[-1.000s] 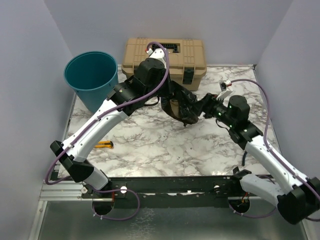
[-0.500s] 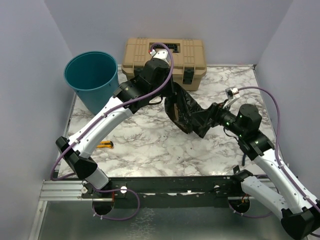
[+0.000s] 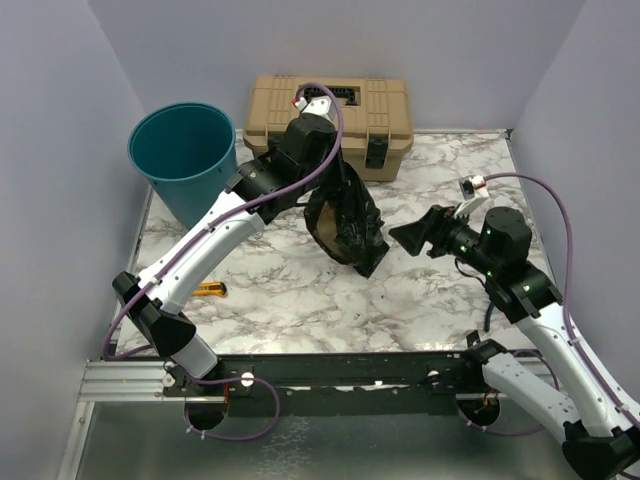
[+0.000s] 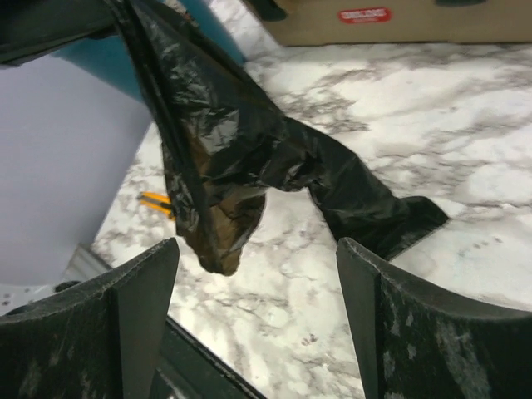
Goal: Put the trash bags into the trash bin
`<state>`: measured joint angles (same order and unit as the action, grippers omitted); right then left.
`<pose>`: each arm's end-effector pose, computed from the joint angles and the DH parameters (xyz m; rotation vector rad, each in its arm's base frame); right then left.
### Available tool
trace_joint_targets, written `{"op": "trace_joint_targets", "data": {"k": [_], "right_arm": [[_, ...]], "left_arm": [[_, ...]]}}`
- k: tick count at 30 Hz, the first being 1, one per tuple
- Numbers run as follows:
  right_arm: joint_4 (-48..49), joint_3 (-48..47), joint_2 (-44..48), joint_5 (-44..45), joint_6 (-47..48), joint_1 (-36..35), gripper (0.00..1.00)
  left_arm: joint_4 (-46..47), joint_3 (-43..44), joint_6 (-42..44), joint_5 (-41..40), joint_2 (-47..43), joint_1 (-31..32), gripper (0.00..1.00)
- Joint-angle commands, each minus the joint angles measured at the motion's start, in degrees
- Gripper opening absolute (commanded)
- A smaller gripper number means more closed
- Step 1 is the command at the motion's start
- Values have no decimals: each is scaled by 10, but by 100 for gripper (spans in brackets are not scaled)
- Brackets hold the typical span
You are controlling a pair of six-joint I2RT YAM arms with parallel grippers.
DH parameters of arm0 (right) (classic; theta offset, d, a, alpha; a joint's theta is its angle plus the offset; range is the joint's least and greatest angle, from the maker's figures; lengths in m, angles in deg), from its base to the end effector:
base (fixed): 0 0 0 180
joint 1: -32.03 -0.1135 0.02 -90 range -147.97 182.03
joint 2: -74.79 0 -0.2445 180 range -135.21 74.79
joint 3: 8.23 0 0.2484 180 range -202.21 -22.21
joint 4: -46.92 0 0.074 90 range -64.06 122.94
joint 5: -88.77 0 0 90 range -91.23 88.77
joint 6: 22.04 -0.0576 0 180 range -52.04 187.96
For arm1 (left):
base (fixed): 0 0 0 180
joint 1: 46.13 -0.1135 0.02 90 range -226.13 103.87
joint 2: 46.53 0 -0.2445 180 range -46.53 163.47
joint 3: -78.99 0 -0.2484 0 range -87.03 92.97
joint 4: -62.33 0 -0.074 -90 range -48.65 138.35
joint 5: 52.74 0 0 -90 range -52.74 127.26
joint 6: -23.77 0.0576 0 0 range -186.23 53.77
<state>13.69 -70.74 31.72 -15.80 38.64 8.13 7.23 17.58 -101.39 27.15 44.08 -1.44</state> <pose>0.1785 0.0949 0.3322 -0.0997 1.8923 0.8778 0.2618 -0.2448 0.4149 0.0614 2.1067 -0.6830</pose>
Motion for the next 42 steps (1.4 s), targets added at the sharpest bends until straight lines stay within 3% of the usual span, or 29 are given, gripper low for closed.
{"op": "trace_joint_targets", "data": {"k": [1, 6, 11, 17, 19, 20, 24, 26, 27, 31, 32, 35, 37, 42], "right_arm": [[71, 34, -27, -80, -39, -8, 80], [94, 26, -75, -36, -34, -75, 81], [127, 29, -125, 80, -36, -171, 82], [250, 60, -161, 207, 14, -212, 84], [264, 51, -187, 218, 33, -213, 79], [269, 49, -199, 223, 41, -213, 75], [287, 55, -197, 236, 51, -213, 38], [282, 58, -175, 236, 47, -213, 6], [268, 54, -167, 229, 47, -213, 1], [174, 23, -138, 239, 40, -213, 0], [144, 13, -130, 252, 29, -213, 1], [80, -19, -109, 279, 23, -213, 1], [44, -52, -105, 301, 17, -212, 1], [-39, -116, -116, 371, 1, -212, 1]], "left_arm": [[12, 10, -10, -3, 2, -4, 0], [13, 14, -17, 2, 12, -6, 0], [16, 14, -23, 8, 15, -7, 0], [19, 11, -26, 21, 12, -13, 0], [20, 12, -26, 23, 10, -15, 0], [20, 12, -26, 23, 9, -17, 0], [20, 7, -25, 28, 2, -28, 0], [20, 0, -24, 28, -3, -35, 0], [21, -3, -22, 28, -5, -39, 0], [21, -8, 14, 28, -9, -54, 0], [20, -8, 33, 31, -10, -57, 8], [12, -3, 97, 33, -17, -65, 73], [4, -3, 140, 40, -28, -77, 97], [-36, 7, 226, 21, -46, -129, 99]]}}
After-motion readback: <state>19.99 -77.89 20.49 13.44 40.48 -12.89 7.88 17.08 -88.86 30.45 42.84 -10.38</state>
